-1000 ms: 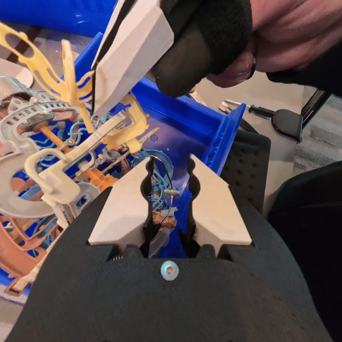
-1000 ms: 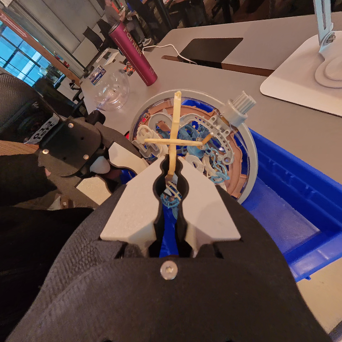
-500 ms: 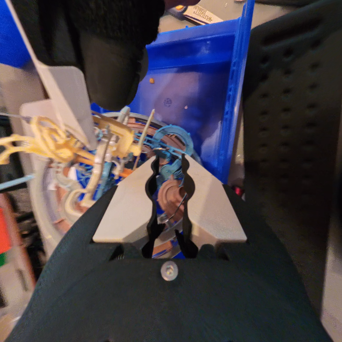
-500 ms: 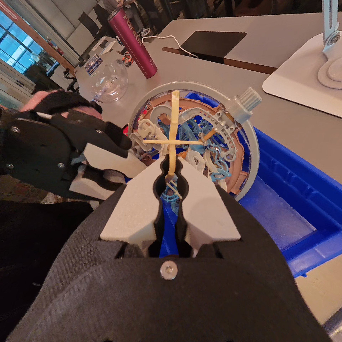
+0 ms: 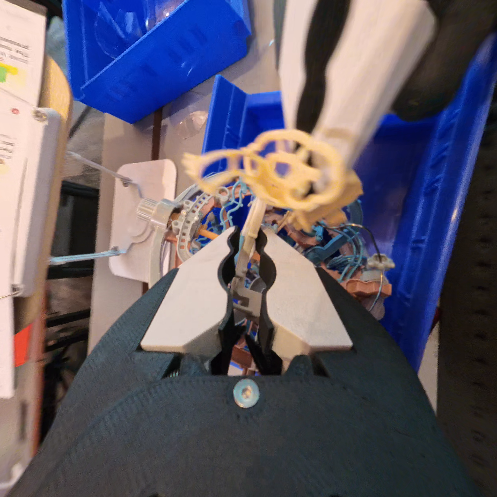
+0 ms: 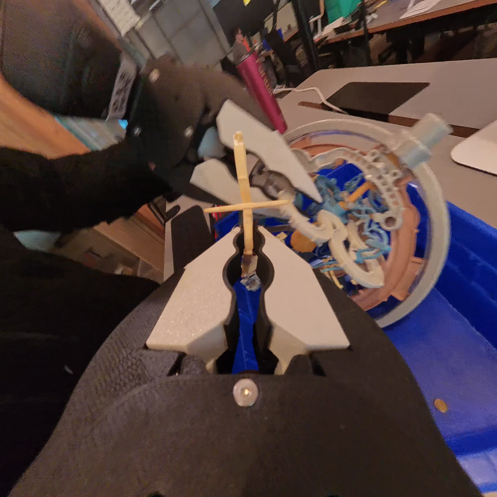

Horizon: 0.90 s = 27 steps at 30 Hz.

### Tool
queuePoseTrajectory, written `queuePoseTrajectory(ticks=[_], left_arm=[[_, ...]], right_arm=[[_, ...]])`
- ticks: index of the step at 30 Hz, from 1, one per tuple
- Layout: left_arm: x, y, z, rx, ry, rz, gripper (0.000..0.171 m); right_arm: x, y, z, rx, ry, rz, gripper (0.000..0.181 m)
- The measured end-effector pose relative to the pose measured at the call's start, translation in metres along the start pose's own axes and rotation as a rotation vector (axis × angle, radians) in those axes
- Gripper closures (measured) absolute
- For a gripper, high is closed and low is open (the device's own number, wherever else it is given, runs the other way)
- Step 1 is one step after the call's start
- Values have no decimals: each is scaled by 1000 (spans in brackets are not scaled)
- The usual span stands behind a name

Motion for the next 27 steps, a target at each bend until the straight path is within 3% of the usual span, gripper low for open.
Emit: queuePoseTrajectory(ticks=[5, 7, 12, 21, 27], left_arm=[[6, -4, -7, -52, 11, 36, 164], [1, -5, -14, -72, 59, 55, 166], [2, -3, -24, -125, 29, 88, 166], [12, -1, -30, -175, 34, 176, 160], [16, 3, -32, -271, 95, 312, 162]], right_arm=[[18, 7, -12, 64, -19, 181, 178], [29, 14, -21, 129, -32, 273, 177], [44, 44, -34, 296, -12, 458, 176], [64, 65, -20, 401, 109, 659, 175], [69, 55, 1, 294, 165, 609, 176]])
Point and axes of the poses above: each gripper's, where its closed fingertips meet, z back along the fingers, y out of its underside, x = y × z across the jaws, the point moved 5 cm from there along z, back along the fingers, and after that the axes turned 4 degrees about z, right-handed, at the moved point
